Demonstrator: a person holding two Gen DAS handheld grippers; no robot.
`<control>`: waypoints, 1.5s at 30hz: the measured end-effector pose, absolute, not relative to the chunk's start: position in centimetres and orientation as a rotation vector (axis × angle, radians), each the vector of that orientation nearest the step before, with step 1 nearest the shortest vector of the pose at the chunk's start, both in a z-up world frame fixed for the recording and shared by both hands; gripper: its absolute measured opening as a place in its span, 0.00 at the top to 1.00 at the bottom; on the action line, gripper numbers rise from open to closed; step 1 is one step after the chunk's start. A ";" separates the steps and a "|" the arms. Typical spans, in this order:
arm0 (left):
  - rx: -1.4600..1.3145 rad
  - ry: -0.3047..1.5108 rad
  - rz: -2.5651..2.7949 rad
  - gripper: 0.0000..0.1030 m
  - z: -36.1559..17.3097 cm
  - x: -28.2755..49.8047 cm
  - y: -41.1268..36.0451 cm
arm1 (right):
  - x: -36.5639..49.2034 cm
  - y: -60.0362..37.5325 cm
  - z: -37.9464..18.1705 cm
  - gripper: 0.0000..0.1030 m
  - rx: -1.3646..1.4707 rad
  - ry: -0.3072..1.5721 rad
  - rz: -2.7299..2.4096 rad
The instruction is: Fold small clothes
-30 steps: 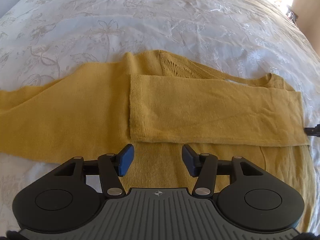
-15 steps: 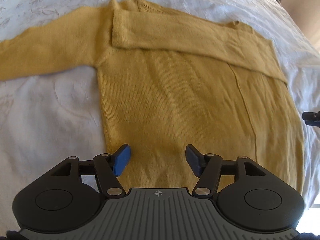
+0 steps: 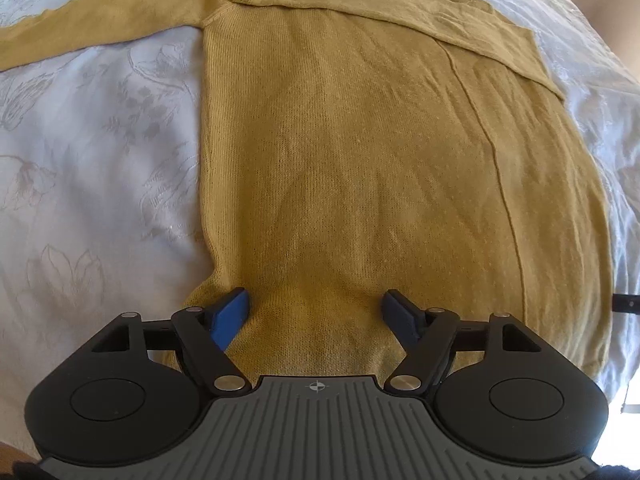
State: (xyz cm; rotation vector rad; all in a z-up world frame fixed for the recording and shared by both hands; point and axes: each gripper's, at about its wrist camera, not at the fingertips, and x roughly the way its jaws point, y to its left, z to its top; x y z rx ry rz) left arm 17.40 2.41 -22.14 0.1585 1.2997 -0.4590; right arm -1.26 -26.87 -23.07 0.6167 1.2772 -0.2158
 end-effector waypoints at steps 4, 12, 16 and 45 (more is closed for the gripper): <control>0.212 1.294 -0.449 0.18 -22.8 16.7 1.4 | -1.1 -26.2 -23.5 0.52 0.554 1.267 -0.147; 0.192 1.289 -0.409 0.06 -23.6 16.5 0.7 | -2.6 -26.6 -20.4 0.90 0.523 1.186 -0.059; 0.202 1.275 -0.383 0.06 -24.0 16.3 -0.4 | -4.4 -28.7 -21.3 0.91 0.561 1.210 -0.184; -0.045 1.165 -0.203 0.06 -19.9 11.1 5.7 | -1.2 -28.4 -18.4 0.21 0.440 1.134 -0.136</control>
